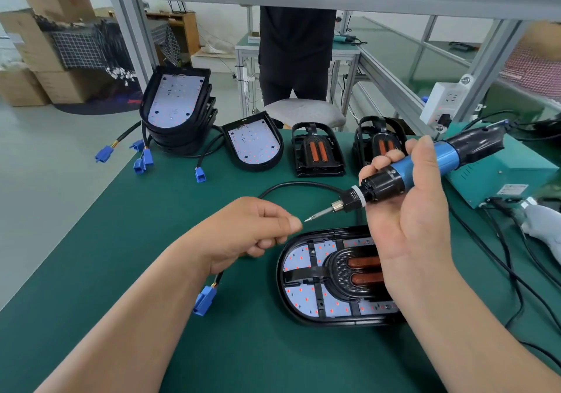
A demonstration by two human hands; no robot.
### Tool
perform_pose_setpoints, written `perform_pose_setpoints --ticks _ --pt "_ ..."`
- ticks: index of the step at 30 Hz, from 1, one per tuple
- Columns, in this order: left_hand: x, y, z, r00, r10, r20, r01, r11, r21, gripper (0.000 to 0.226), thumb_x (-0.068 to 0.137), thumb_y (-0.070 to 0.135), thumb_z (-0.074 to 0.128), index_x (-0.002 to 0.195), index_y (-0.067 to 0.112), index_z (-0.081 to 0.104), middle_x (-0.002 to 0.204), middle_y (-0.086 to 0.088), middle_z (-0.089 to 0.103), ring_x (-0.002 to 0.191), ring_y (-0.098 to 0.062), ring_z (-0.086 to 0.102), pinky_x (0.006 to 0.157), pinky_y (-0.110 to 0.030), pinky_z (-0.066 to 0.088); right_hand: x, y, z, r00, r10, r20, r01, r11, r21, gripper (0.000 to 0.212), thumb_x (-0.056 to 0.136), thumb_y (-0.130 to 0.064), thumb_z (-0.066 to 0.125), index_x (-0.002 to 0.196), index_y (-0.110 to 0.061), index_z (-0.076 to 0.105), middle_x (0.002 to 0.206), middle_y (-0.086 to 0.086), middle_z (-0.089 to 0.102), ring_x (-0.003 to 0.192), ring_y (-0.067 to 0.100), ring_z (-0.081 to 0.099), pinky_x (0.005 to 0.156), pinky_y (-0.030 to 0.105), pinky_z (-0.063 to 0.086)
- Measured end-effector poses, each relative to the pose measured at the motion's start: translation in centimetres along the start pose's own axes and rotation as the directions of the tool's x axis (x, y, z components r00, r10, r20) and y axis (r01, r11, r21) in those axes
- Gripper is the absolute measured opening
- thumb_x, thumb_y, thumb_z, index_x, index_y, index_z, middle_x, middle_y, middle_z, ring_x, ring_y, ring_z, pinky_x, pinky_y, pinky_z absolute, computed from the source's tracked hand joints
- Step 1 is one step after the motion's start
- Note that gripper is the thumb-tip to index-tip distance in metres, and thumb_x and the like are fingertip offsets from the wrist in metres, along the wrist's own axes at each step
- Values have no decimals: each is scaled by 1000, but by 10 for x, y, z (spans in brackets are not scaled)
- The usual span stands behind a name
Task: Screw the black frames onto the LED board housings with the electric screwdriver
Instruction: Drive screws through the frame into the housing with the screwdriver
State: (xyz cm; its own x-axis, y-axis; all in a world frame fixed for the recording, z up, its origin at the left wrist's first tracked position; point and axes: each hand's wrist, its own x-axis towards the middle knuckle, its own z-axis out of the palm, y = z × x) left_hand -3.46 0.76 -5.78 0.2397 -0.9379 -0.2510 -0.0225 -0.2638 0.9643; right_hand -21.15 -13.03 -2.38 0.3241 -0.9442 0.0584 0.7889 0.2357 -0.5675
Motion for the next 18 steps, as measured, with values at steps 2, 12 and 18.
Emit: perform_pose_setpoints --ticks 2,12,18 --pt "-1 -1 1 1000 -25 14 23 991 129 34 80 36 84 98 8 80 70 0 48 57 -11 32 48 -18 28 0 -3 1 1000 3 13 -2 1000 -3 17 104 -28 68 108 -15 57 85 0 59 73 16 59 76 33 53" --pt "2 -5 3 999 -17 -27 22 981 190 22 79 35 80 87 14 82 61 5 40 56 -14 29 49 -21 28 -15 -15 -8 976 71 205 -51 994 -101 12 105 -21 60 116 -19 58 83 -3 55 70 13 55 73 31 51" --pt "3 -7 3 999 -11 -39 19 976 215 23 79 37 79 89 15 82 63 3 40 58 -13 30 50 -22 29 -23 -17 -7 939 130 319 -74 981 -181 13 103 -19 54 116 -20 55 82 -2 49 68 13 50 72 30 48"
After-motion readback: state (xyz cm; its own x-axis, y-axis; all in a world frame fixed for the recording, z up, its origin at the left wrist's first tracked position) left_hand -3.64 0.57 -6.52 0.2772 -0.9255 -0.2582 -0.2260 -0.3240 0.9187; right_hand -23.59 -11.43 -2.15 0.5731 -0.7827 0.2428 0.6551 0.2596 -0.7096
